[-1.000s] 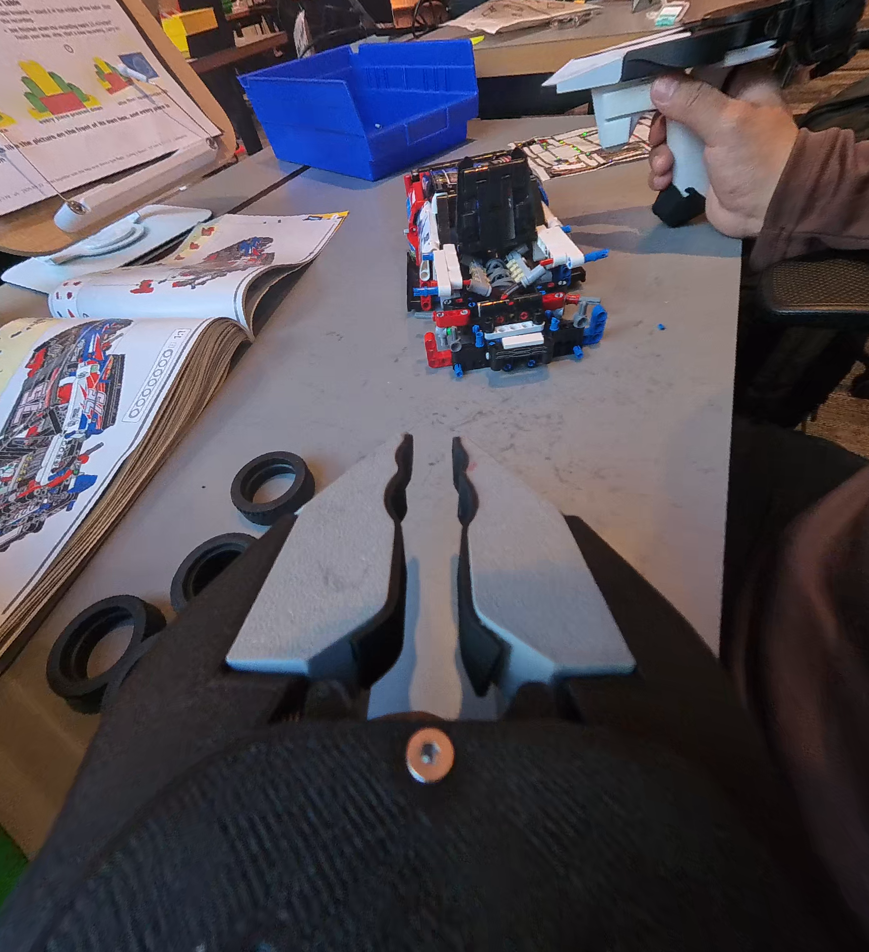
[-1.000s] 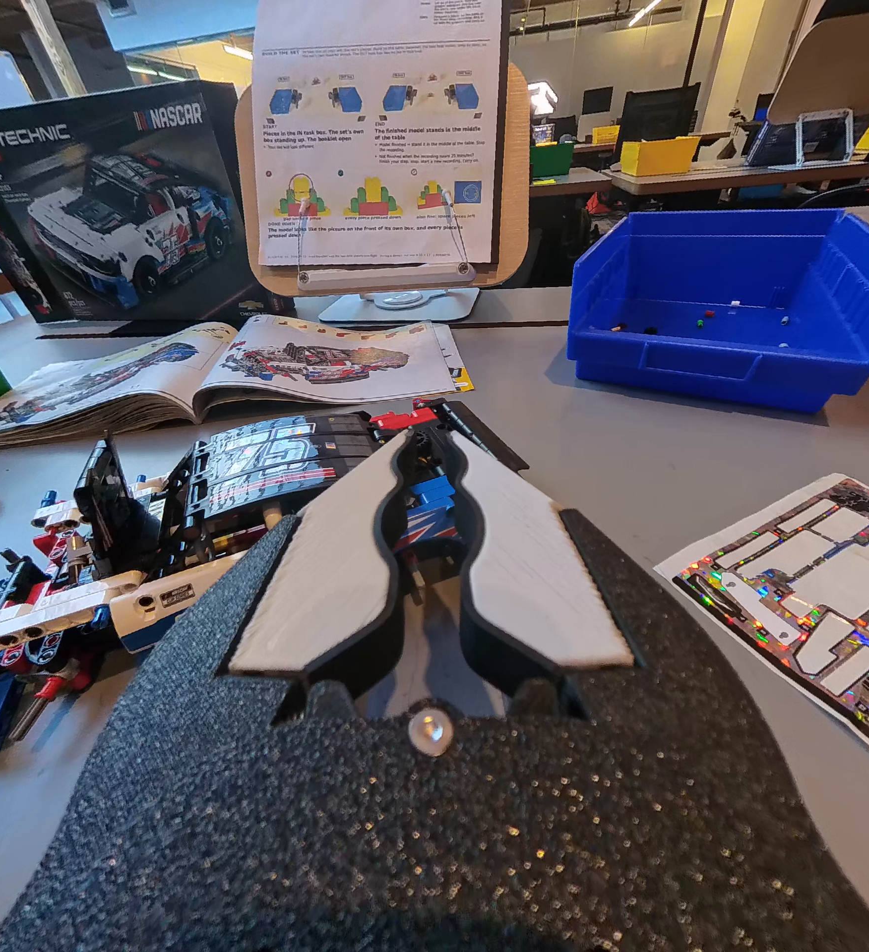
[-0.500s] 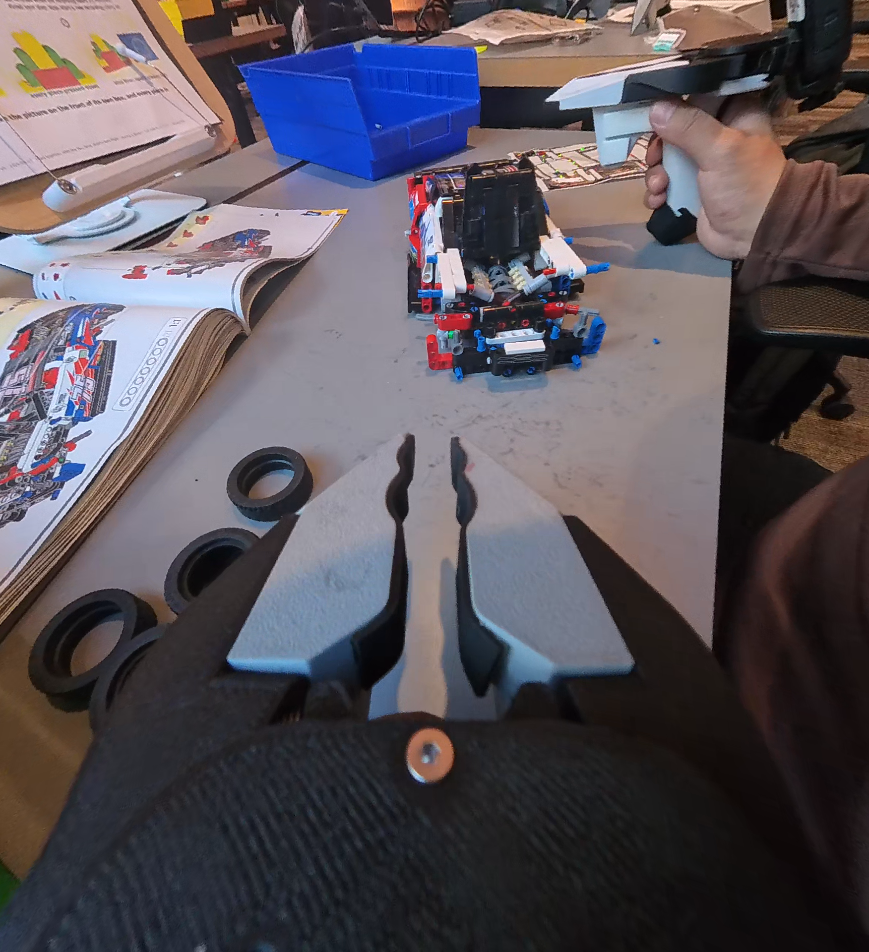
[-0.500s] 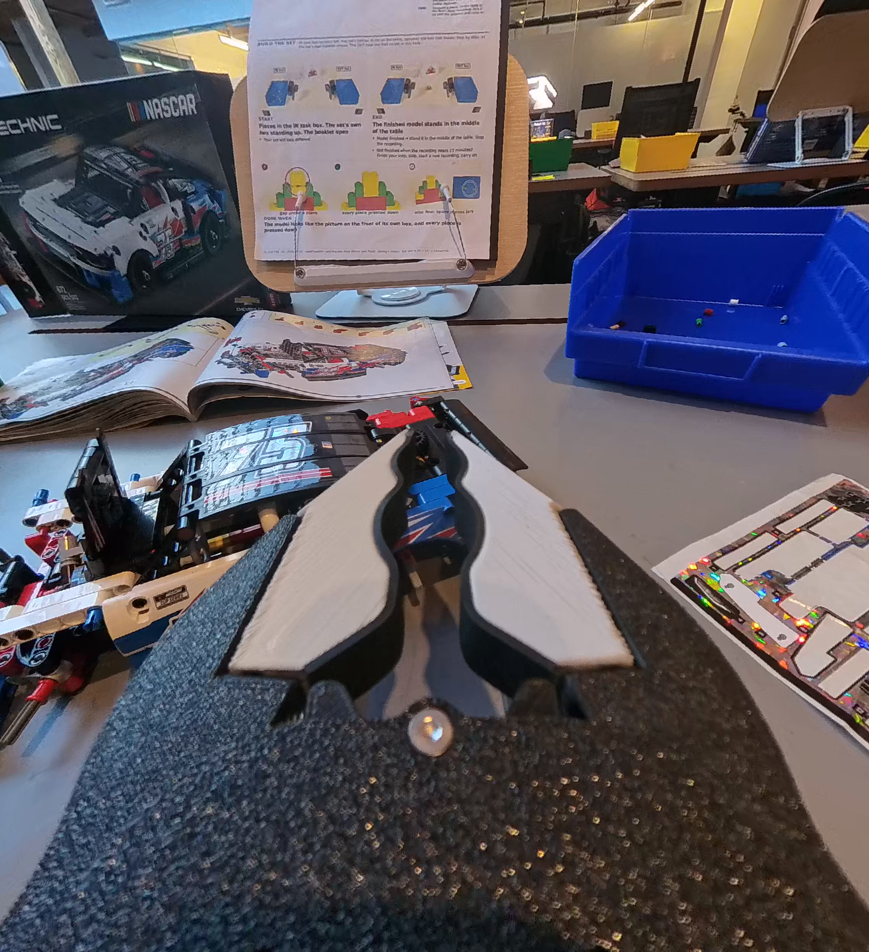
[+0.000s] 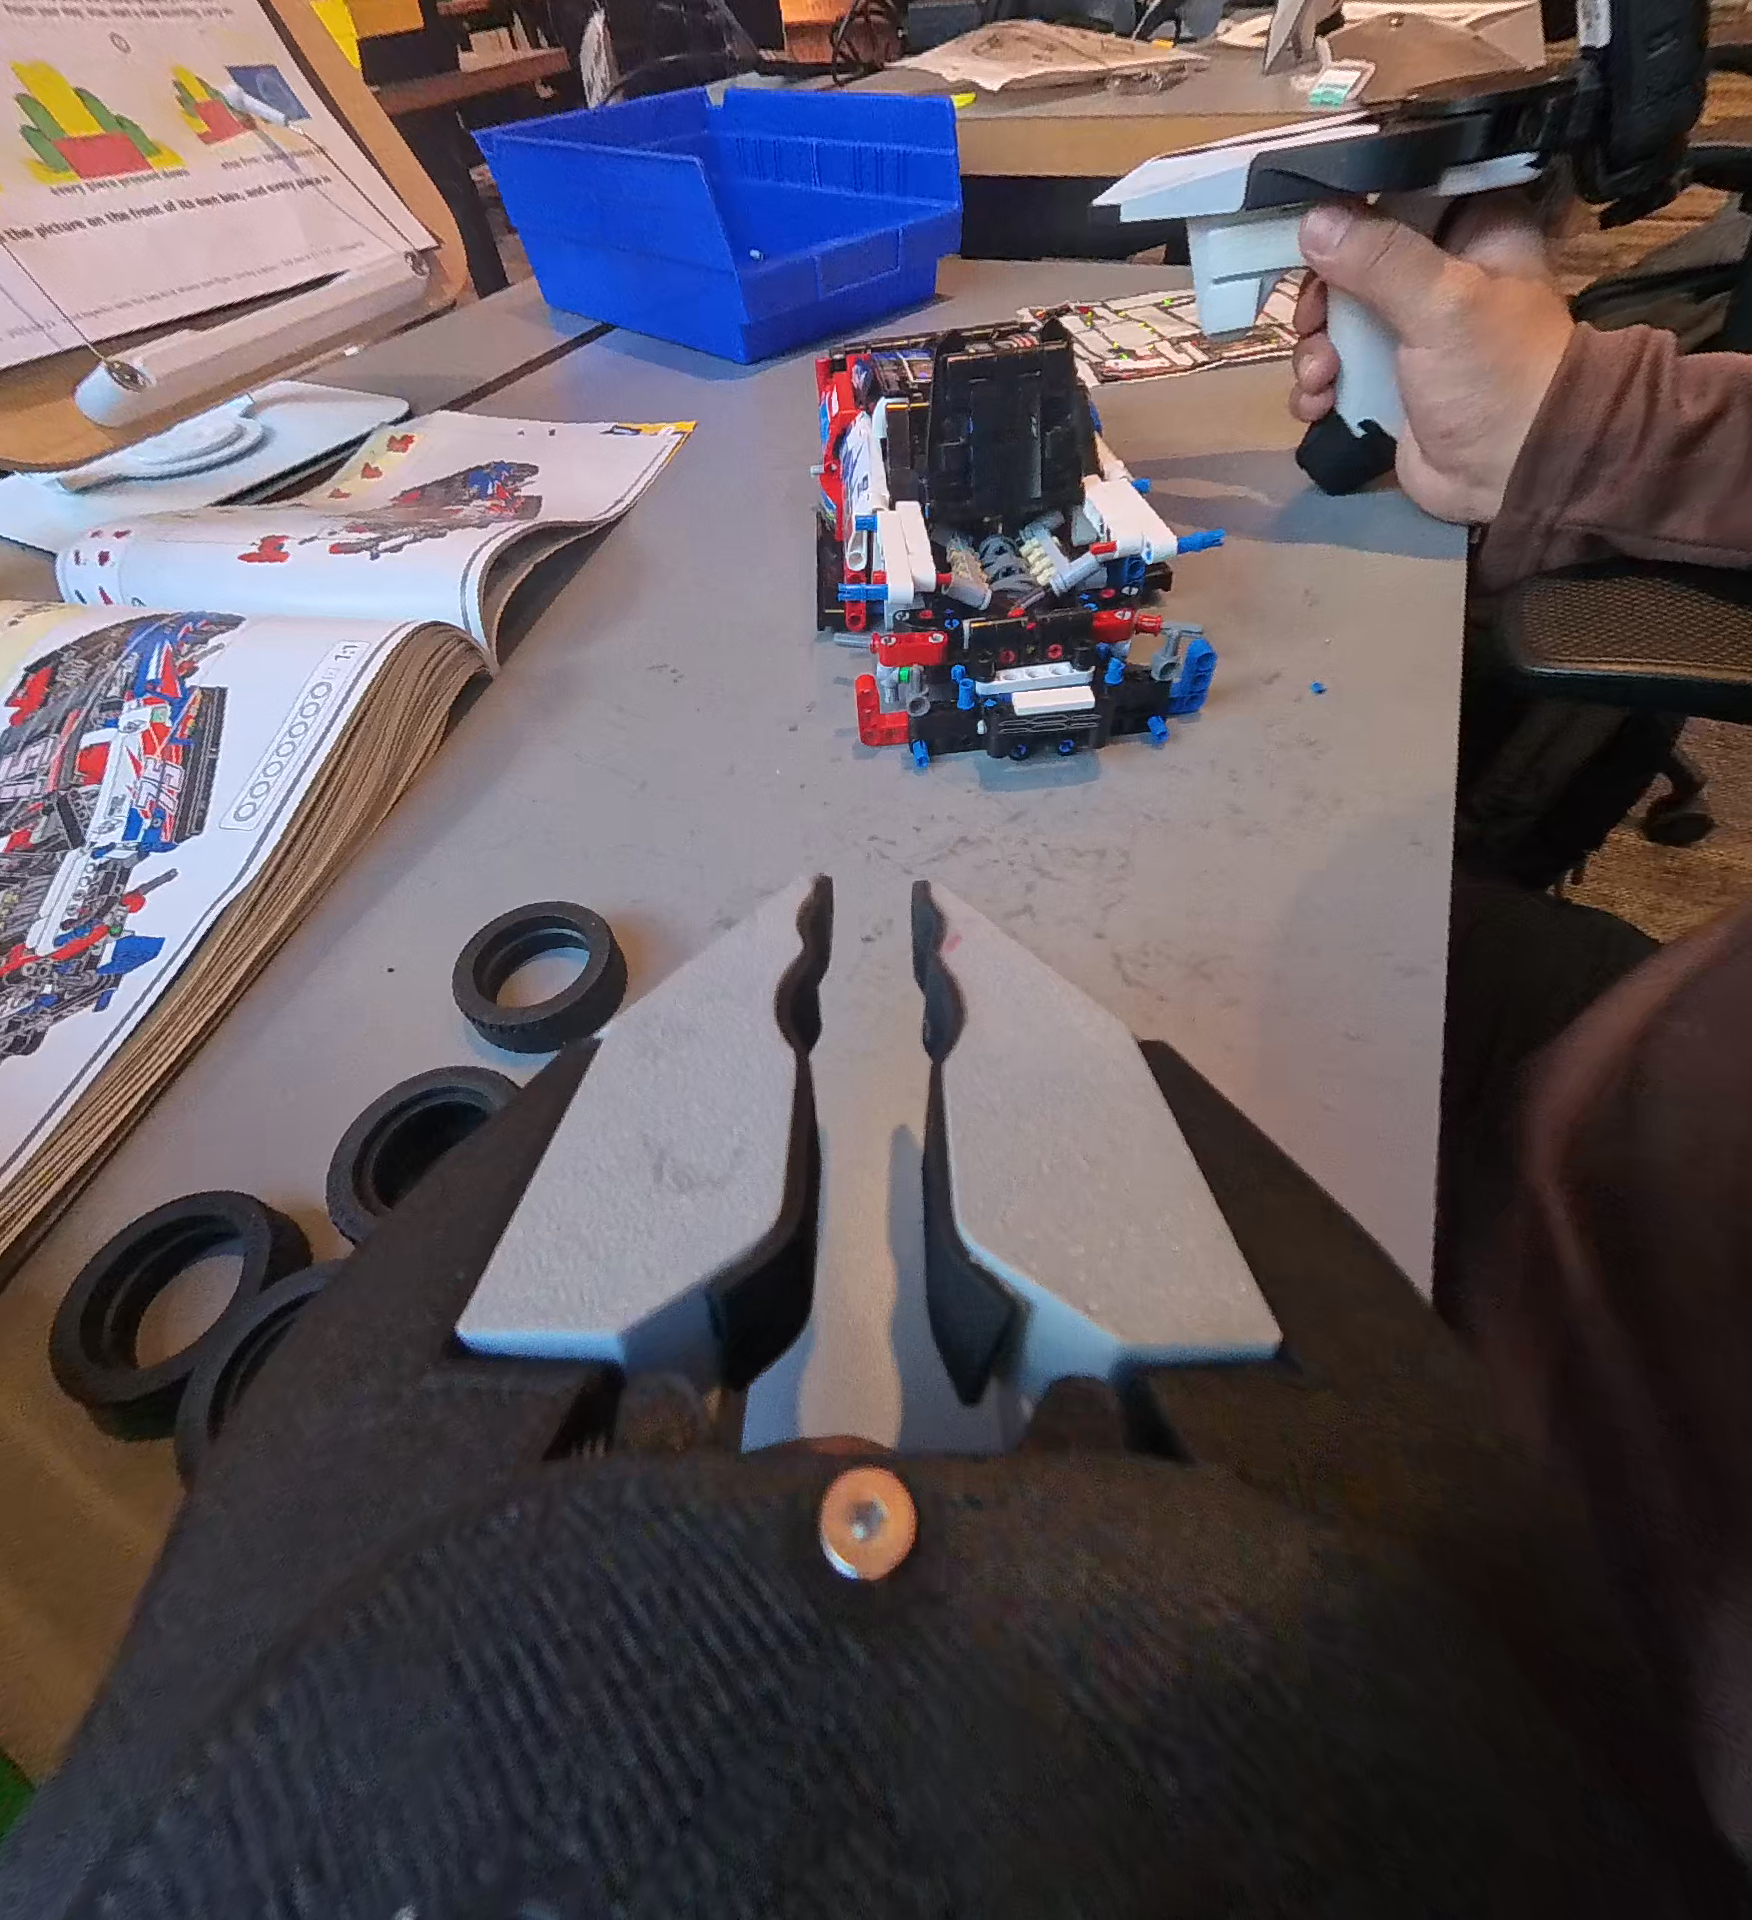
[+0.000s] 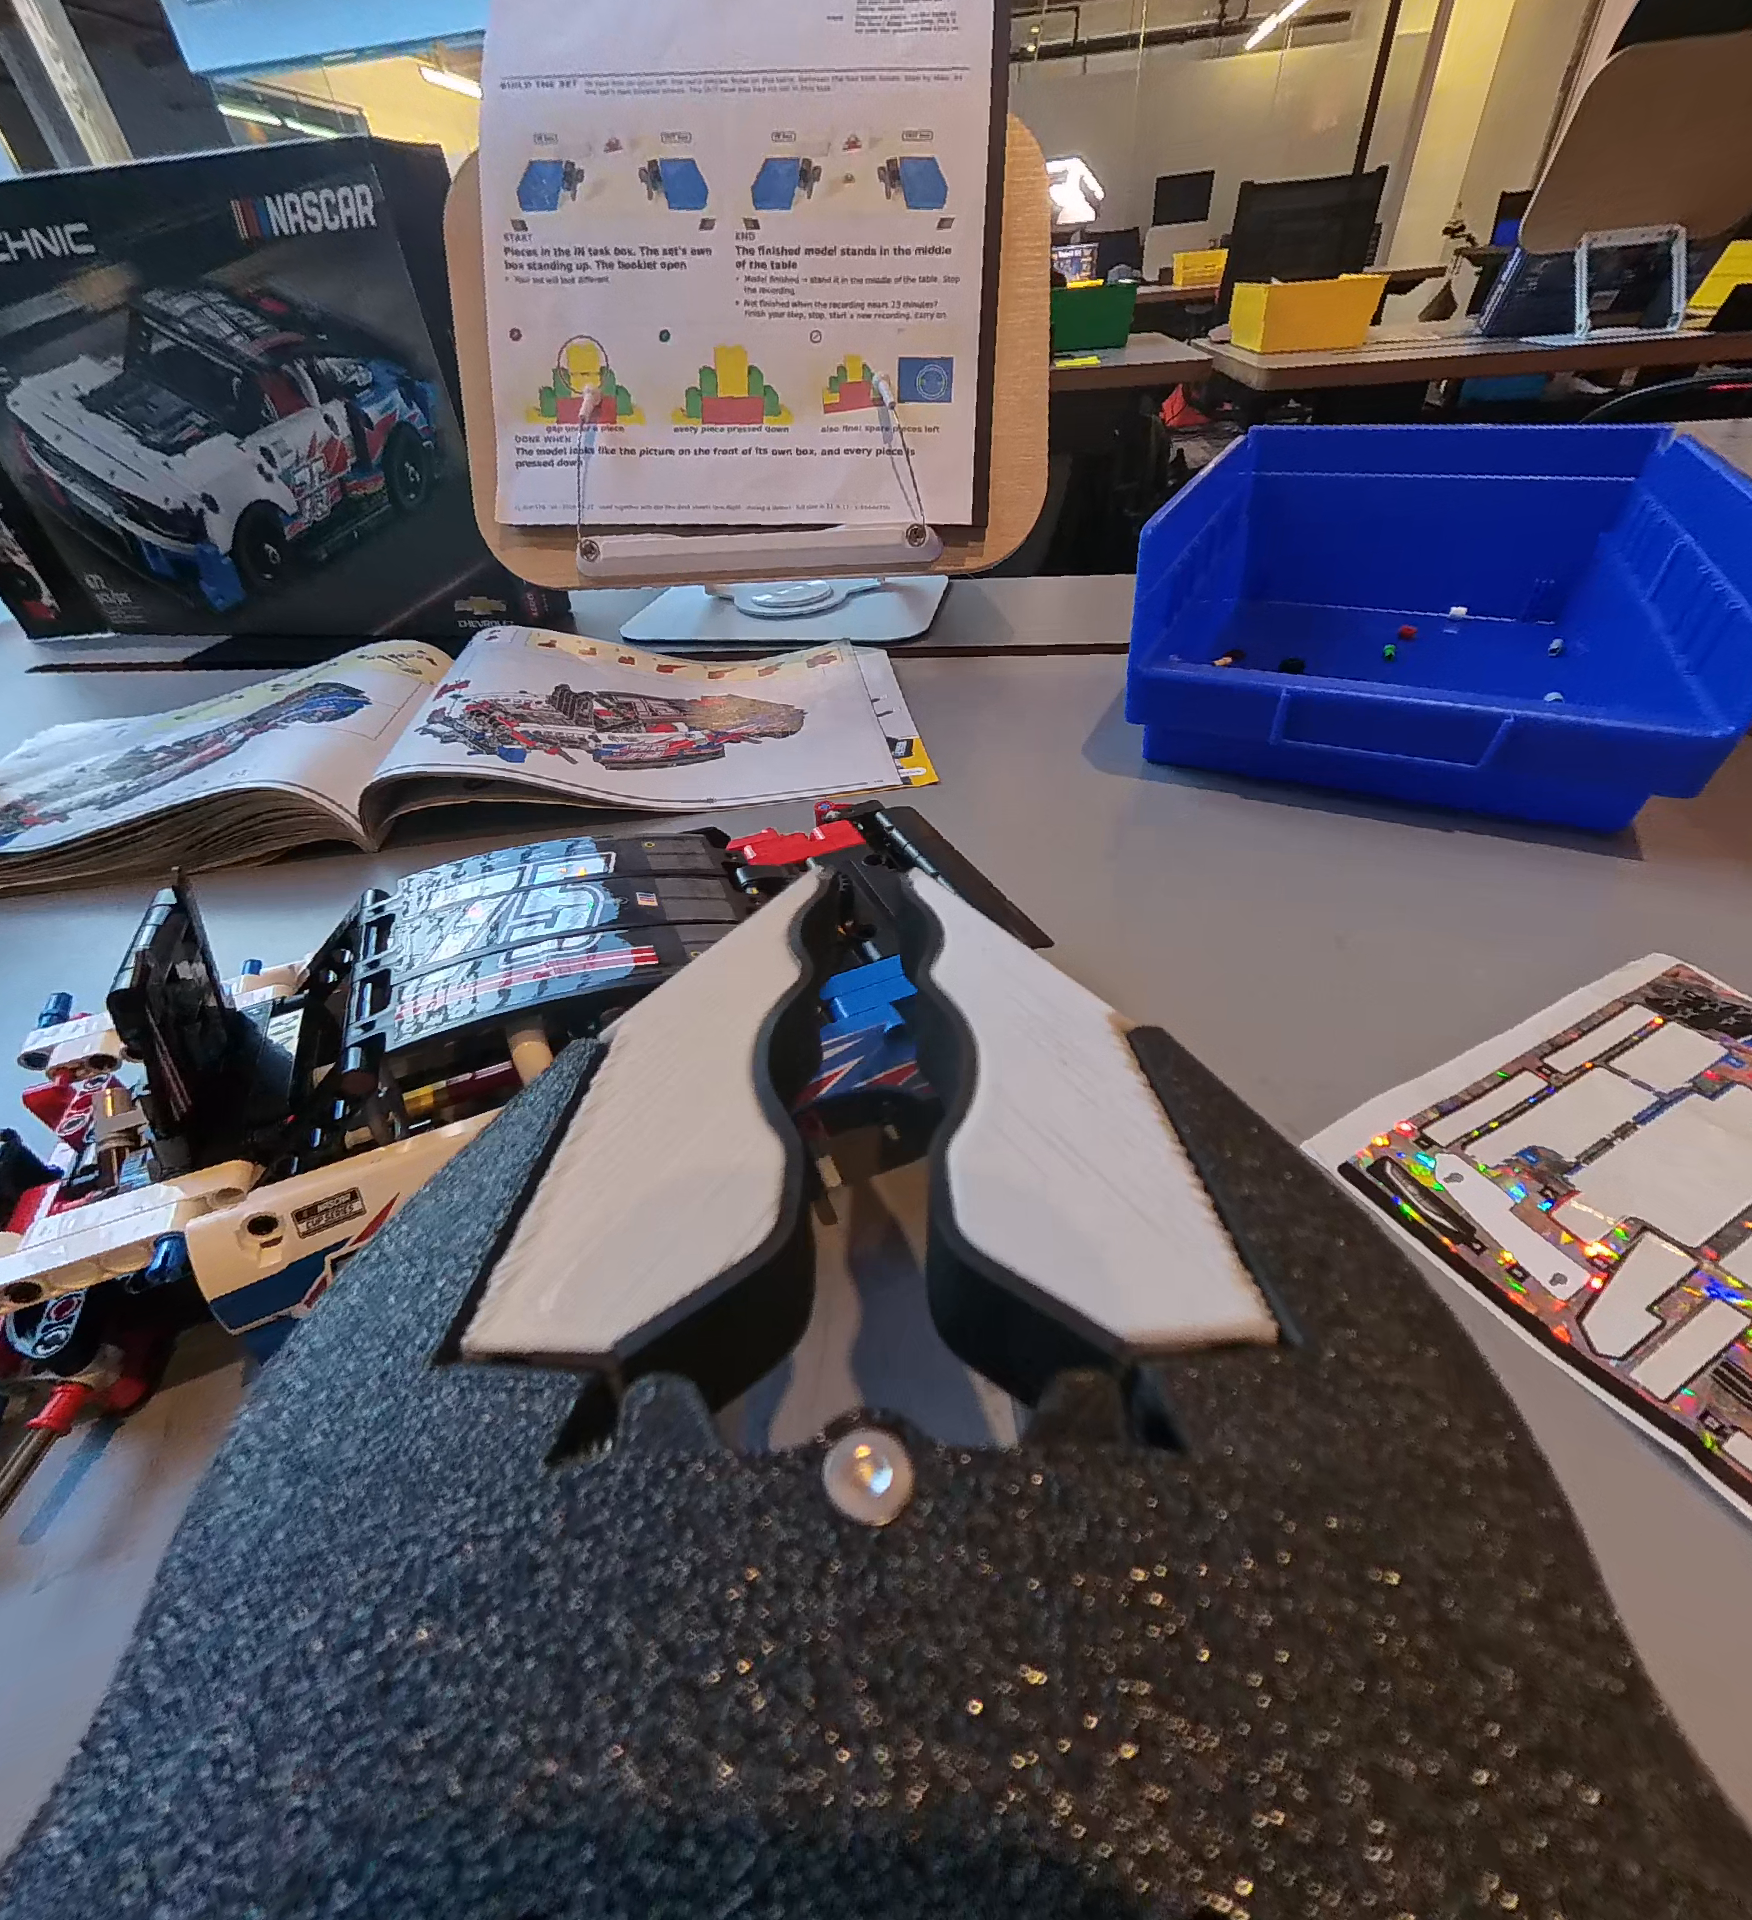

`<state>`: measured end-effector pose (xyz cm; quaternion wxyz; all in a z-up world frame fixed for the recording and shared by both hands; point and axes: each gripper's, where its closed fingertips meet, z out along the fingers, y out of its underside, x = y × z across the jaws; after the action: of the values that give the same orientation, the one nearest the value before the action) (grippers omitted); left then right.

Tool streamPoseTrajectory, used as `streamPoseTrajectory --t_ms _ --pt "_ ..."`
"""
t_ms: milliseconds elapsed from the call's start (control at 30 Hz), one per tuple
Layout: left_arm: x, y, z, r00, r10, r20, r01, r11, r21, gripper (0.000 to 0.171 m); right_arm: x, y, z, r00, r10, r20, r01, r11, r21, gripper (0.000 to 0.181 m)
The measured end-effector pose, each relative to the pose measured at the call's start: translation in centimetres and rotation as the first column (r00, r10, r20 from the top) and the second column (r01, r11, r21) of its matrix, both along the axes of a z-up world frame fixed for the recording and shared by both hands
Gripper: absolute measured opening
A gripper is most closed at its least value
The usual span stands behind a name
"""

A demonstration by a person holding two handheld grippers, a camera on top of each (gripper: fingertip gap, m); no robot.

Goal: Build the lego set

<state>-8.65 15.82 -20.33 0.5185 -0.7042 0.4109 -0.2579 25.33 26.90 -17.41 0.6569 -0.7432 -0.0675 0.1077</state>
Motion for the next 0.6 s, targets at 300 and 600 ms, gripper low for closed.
streamPoseTrajectory --t_ms 300,600 --pt "-1.8 -0.9 2.6 0.992 0.08 0.094 -0.079 0.997 -0.016 0.01 -0.4 0.1 -0.2 0.998 -0.015 0.063 0.015 1.0 -0.002 0.01" --pt "-22.8 0.5 3.5 0.818 0.425 -0.387 -0.47 0.882 -0.026 0.006 -0.4 0.2 -0.4 0.997 -0.021 0.078 0.022 1.0 -0.014 0.01"
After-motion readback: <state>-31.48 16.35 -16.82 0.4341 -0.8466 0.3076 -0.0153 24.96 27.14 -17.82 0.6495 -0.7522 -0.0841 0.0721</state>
